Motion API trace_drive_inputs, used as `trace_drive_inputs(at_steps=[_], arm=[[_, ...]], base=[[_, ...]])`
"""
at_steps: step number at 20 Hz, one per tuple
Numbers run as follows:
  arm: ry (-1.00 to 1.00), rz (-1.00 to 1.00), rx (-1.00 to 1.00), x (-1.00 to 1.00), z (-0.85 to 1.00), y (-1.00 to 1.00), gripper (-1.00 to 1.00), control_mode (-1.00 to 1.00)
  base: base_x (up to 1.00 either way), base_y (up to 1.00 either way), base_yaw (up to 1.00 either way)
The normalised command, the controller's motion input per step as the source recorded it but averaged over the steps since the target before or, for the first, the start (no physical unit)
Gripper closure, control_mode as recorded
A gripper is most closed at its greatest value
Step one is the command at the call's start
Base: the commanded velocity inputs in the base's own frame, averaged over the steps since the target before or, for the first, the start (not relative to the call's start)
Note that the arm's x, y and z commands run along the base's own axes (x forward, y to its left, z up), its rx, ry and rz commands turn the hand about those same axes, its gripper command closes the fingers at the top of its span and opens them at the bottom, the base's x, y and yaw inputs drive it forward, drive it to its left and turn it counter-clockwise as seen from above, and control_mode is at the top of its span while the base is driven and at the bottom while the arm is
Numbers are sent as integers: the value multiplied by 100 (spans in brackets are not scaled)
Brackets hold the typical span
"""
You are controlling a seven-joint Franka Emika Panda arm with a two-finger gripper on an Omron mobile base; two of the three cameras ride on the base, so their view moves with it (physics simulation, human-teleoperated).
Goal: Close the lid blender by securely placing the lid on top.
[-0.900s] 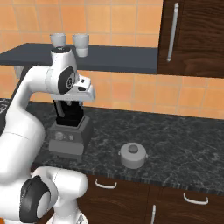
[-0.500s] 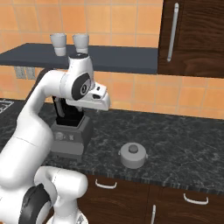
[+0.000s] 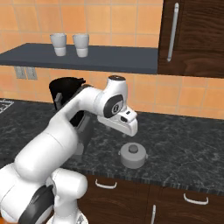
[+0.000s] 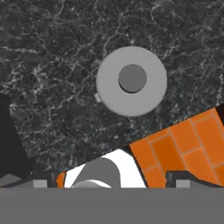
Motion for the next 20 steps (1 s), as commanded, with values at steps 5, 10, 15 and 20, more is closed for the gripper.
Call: trace_drive_inputs(at_steps=[5, 10, 15, 20], arm=[[9, -20, 1, 2, -55, -41, -100, -100], [0, -3, 3, 25, -39, -12, -100, -100], [0, 1, -1, 26, -29, -10, -100, -100], [1, 1, -1, 22, -37, -35, -100, -100]], base=[[0, 0, 0], [0, 0, 0], [0, 0, 0], [0, 0, 0]])
